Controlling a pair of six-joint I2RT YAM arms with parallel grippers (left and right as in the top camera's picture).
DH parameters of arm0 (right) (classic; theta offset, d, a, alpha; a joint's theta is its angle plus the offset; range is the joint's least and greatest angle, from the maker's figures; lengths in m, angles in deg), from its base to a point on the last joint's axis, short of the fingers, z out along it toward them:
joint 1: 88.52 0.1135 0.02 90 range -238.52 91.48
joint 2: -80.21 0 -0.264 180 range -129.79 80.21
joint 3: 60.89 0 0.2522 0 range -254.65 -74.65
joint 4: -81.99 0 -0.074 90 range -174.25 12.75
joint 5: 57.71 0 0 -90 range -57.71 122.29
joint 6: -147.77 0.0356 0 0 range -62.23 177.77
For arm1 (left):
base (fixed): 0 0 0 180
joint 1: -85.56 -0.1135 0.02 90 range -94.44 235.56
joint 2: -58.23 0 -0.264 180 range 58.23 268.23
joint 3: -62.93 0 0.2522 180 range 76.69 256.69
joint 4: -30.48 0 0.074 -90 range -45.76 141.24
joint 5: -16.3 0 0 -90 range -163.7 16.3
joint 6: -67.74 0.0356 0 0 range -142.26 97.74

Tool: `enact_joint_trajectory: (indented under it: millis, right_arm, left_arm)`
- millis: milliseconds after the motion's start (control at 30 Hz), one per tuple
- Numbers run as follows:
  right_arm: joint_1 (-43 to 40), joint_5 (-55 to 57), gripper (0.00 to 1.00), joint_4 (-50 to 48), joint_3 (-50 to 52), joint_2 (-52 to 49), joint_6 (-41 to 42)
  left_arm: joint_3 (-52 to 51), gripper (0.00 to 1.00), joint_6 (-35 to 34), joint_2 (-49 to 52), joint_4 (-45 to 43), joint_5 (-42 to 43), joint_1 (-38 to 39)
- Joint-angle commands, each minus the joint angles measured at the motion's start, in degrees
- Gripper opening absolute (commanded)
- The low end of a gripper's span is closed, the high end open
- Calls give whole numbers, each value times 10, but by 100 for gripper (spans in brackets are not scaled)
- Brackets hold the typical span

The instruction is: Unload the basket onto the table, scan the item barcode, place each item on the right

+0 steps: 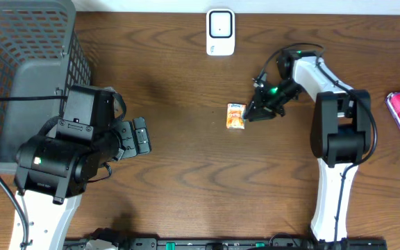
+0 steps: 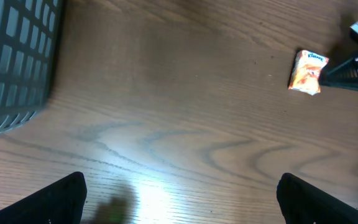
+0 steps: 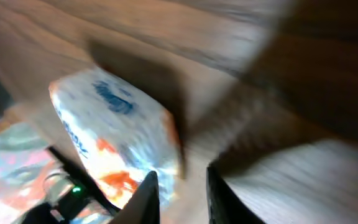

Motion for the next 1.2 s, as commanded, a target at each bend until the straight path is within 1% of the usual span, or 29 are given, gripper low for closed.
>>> enact_joint_trajectory:
  millis: [0,133,167,233,367,400,467,567,833,900,933,1000,1033,1100,1133,1167]
  right_arm:
    - [4,56,28,0,-13,42,-5]
    - [21,56,45,2,-13,47,-5]
    - [26,56,48,2,-11,47,-5]
    - [38,57,49,1,-10,47,-5]
    - [62,57,47,-15,-10,47,-4]
    - [68,62,47,-21,-10,47,4]
    - [73,90,47,-30,-10,47,44]
    - [78,137,40,-35,-10,47,96]
    - [87,142,11,-35,-10,47,97]
    - [89,141,2,-37,-10,47,97]
    - [89,140,1,-40,-10,47,97]
    - [89,110,1,-46,-11,47,92]
    - [88,71,1,-49,-11,47,74]
    - [86,-31,1,-53,-11,47,14]
    - [83,-108,1,-54,-11,47,-29]
    - [81,-151,1,-53,-11,47,-50]
  left_arm:
    - [2,98,-3,2,1,-7,-2]
    - [2,98,-3,2,1,-7,-2]
    - [2,98,-3,2,1,-7,-2]
    - [2,98,-3,2,1,-7,-2]
    - [2,98,-3,2,1,-7,-2]
    - [2,98,-3,2,1,-7,-2]
    - [2,98,-3,2,1,-7,-2]
    - [2,98,-3,2,1,-7,-2]
    - [2,98,-3,2,1,-7,-2]
    - [2,98,-3,2,1,-7,-2]
    - [2,98,-3,2,1,-7,-2]
    - [2,98,-3,2,1,-7,-2]
    - [2,98,-3,2,1,-7,-2]
    - [2,98,-3,2,1,-7,-2]
    - [2,98,-3,2,1,-7,-2]
    - [2,98,-3,2,1,-7,-2]
